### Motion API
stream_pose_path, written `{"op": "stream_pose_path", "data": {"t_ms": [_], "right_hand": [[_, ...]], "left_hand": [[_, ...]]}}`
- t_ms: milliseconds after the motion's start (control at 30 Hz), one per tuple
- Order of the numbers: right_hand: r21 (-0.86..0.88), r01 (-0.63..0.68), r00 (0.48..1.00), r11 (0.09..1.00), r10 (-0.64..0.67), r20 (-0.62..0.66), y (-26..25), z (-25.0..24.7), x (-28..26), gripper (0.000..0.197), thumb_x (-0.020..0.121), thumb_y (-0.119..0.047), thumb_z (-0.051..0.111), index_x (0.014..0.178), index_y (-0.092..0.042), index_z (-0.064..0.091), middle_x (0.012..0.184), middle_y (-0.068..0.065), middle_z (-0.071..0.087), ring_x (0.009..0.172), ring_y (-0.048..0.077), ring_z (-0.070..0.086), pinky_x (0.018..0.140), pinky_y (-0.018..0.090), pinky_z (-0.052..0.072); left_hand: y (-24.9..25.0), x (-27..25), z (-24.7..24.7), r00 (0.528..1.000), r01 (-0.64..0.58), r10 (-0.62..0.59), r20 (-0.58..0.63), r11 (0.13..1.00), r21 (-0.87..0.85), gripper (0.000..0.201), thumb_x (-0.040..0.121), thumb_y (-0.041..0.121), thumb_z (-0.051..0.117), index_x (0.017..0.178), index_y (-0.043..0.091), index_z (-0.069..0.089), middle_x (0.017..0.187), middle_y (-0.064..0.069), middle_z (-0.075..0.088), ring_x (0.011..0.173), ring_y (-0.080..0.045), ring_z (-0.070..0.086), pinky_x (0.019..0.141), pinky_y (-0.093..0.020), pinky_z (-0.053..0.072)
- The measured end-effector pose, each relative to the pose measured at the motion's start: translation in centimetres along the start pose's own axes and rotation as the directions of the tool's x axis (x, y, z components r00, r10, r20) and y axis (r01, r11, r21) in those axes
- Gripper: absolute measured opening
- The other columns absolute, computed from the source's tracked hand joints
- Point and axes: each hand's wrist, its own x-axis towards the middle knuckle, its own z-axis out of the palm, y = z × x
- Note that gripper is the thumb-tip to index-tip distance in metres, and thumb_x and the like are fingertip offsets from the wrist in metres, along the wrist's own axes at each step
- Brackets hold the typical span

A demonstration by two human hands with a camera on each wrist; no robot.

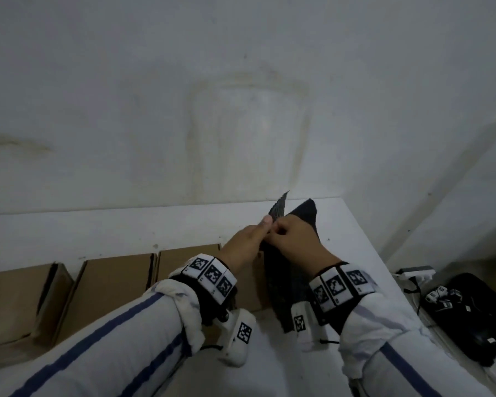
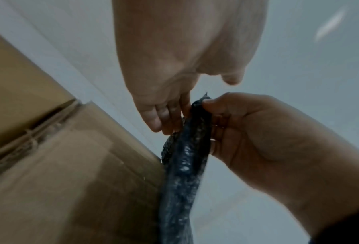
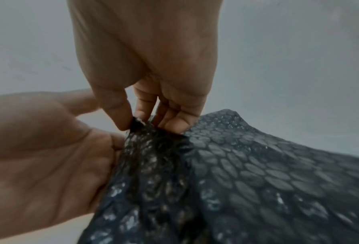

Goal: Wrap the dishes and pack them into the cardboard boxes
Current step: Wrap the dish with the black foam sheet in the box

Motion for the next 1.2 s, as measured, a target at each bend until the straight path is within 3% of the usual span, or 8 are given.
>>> {"op": "stream_pose_path", "data": {"t_ms": [200,300,467,633,867,1033,1100,1200], "right_hand": [[0.108,-0.015,0.994,0.994,0.027,-0.107,-4.5,4.4,-0.2,0.016,0.082,-0.012,0.06,0.095,-0.016,0.069,0.098,-0.004,0.053,0.097,0.015,0.055,0.09,0.025,0.043],[0.159,-0.139,0.967,0.977,0.169,-0.189,-6.5,6.2,0.4,0.02,0.077,-0.013,0.061,0.093,-0.022,0.055,0.103,0.001,0.048,0.096,0.021,0.053,0.088,0.037,0.046],[0.393,-0.182,0.983,0.902,0.159,0.09,-12.7,11.4,0.4,0.03,0.078,-0.003,0.063,0.081,-0.022,0.04,0.081,0.009,0.049,0.072,0.023,0.05,0.063,0.034,0.041],[0.395,-0.04,0.993,0.918,-0.007,0.117,-20.5,18.2,-0.7,0.031,0.079,-0.001,0.062,0.081,-0.028,0.046,0.087,0.009,0.055,0.076,0.026,0.056,0.069,0.04,0.049],[0.326,0.038,0.977,0.945,-0.103,0.185,-30.4,24.4,-1.6,0.027,0.08,-0.003,0.055,0.099,-0.019,0.067,0.107,0.005,0.066,0.095,0.02,0.061,0.088,0.034,0.051],[-0.442,0.221,0.943,0.869,-0.074,0.325,-35.8,26.4,-3.0,0.04,0.071,-0.048,0.065,0.108,-0.036,0.058,0.137,-0.001,0.035,0.128,0.025,0.032,0.101,0.041,0.029],[-0.451,0.328,0.914,0.83,-0.16,0.372,-38.0,27.2,-3.5,0.056,0.071,-0.047,0.066,0.122,-0.034,0.049,0.152,-0.005,0.018,0.139,0.023,0.018,0.109,0.046,0.018],[-0.397,0.445,0.827,0.803,-0.198,0.527,-40.4,28.9,-4.0,0.07,0.073,-0.046,0.068,0.135,-0.036,0.037,0.145,-0.005,0.04,0.135,0.019,0.034,0.111,0.046,0.018]], "left_hand": [[-2.0,-3.6,-7.9,0.955,0.049,-0.039,-0.293,0.998,0.026,0.02,0.095,0.013,0.043,0.08,0.005,0.053,0.08,-0.016,0.053,0.068,-0.022,0.049,0.059,-0.03,0.033],[-3.5,-6.5,-12.4,0.91,0.05,-0.111,-0.399,0.986,-0.161,0.015,0.097,0.017,0.044,0.092,0.01,0.056,0.095,-0.01,0.058,0.085,-0.021,0.056,0.08,-0.035,0.045],[-6.1,-11.8,-20.6,0.867,0.034,-0.113,-0.486,0.985,-0.168,0.021,0.097,0.025,0.044,0.098,0.011,0.059,0.103,-0.011,0.06,0.099,-0.027,0.058,0.098,-0.046,0.047],[-9.1,-17.4,-28.9,0.806,0.006,-0.183,-0.563,0.954,-0.3,0.054,0.08,0.043,0.067,0.118,0.008,0.05,0.105,-0.012,0.067,0.098,-0.028,0.065,0.094,-0.047,0.05],[-11.1,-24.7,-39.3,0.595,-0.062,-0.101,-0.797,0.983,-0.171,0.028,0.093,0.017,0.055,0.121,0.014,0.05,0.117,-0.008,0.057,0.107,-0.023,0.055,0.1,-0.038,0.044],[-11.8,-28.0,-42.5,0.744,-0.12,0.025,-0.667,0.988,-0.097,0.02,0.092,0.008,0.058,0.106,0.022,0.058,0.1,-0.003,0.061,0.094,-0.017,0.06,0.083,-0.023,0.048],[-11.7,-28.6,-43.2,0.79,-0.129,0.036,-0.612,0.986,-0.107,0.029,0.089,-0.001,0.057,0.108,0.02,0.058,0.106,-0.006,0.063,0.094,-0.016,0.062,0.082,-0.021,0.05],[-11.3,-29.1,-43.8,0.833,-0.146,0.067,-0.55,0.984,-0.101,0.035,0.09,-0.003,0.054,0.119,0.016,0.055,0.106,-0.003,0.062,0.093,-0.011,0.061,0.078,-0.017,0.052]]}}
